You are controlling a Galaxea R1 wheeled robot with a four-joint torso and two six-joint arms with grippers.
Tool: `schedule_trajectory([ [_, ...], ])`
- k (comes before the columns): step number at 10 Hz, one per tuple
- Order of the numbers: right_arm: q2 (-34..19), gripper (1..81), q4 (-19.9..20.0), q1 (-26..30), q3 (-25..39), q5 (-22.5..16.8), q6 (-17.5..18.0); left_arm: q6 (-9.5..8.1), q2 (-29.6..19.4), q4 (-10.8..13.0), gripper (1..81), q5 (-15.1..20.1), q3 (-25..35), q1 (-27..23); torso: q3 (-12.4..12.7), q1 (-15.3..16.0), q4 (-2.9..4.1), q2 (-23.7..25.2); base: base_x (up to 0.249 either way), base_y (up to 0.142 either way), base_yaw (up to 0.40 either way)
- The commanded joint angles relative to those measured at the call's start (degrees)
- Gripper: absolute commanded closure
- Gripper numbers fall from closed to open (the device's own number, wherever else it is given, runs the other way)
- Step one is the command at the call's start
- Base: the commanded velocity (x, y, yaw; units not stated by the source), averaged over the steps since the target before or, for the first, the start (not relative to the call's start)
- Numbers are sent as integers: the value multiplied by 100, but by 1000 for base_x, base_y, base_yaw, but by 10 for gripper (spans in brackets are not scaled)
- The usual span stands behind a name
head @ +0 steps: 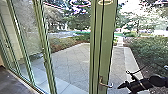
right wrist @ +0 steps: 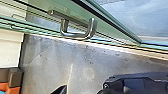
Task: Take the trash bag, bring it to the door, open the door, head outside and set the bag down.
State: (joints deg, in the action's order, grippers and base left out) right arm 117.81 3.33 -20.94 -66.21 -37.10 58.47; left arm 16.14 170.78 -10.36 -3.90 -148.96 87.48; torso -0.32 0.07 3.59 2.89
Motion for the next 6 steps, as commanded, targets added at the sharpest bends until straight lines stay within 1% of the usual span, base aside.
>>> schedule_trajectory([
  [1, 209, 10, 10, 788, -223, -78, 269, -23, -26, -45, 811, 293, 24, -350, 0, 0, 0, 0, 0, 0, 0],
  [4, 817, 10, 1, 753, -902, -96, 481, -23, -35, -80, 811, 302, 24, -350, -2, 0, 0, -2, 0, 0, 0],
  [6, 1132, 10, 1, 727, -1313, -105, 613, -23, -35, -124, 811, 311, 24, -350, -4, 2, 0, -2, 0, 0, 0],
])
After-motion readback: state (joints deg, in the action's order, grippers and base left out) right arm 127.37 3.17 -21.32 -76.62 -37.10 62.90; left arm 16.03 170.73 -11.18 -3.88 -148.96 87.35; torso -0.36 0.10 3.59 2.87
